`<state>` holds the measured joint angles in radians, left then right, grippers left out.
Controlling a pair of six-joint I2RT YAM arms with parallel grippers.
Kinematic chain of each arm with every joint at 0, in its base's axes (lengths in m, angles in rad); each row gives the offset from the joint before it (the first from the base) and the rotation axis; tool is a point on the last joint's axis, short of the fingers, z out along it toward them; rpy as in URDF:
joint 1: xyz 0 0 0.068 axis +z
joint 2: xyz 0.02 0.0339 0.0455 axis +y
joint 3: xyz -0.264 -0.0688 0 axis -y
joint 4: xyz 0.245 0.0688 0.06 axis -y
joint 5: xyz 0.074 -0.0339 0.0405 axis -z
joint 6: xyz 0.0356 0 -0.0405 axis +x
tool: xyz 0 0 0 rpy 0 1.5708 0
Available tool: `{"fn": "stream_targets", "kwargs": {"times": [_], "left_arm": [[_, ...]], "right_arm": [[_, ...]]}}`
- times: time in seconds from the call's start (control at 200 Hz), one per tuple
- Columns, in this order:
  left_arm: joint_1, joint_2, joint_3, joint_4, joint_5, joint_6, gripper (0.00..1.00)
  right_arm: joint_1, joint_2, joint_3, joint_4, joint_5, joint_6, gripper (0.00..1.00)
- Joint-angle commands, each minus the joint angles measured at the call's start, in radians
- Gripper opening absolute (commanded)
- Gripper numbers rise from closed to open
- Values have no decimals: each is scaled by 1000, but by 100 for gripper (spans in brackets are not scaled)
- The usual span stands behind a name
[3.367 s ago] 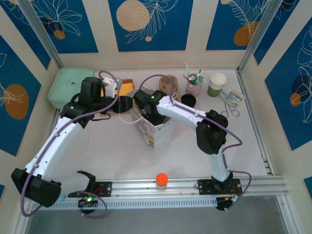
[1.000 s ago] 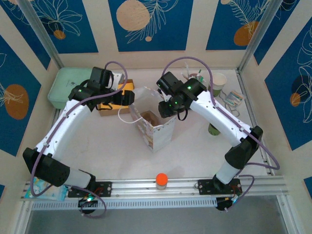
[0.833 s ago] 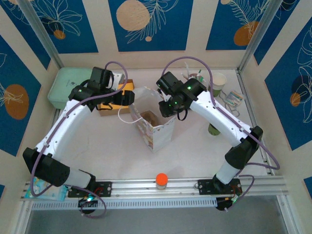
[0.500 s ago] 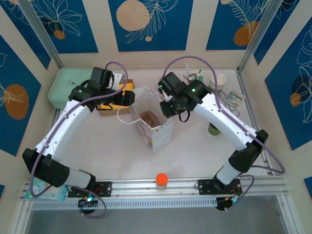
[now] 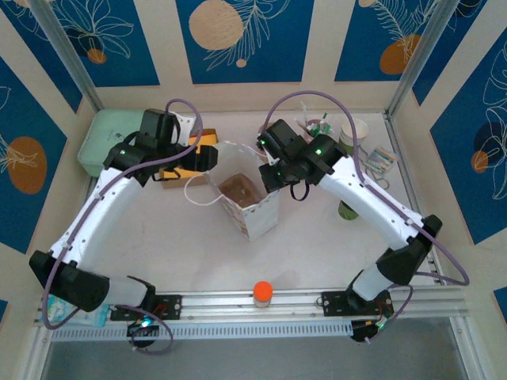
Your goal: Pack the takeout coffee
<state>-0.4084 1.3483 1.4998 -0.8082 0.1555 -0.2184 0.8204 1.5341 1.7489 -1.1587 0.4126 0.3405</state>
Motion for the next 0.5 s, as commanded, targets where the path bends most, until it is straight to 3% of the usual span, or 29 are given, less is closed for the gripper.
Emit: {"fn": "stream_targets", "kwargs": {"times": [0.0,0.495], "left_arm": [[-8,-50,5,-2,-3,5,86],[-8,-303,-98,196,-22,-12,92]], "right_arm": [[46,-96,-36,92,69,-12,0],[383,-516,-546,648,552,-157,0]]}}
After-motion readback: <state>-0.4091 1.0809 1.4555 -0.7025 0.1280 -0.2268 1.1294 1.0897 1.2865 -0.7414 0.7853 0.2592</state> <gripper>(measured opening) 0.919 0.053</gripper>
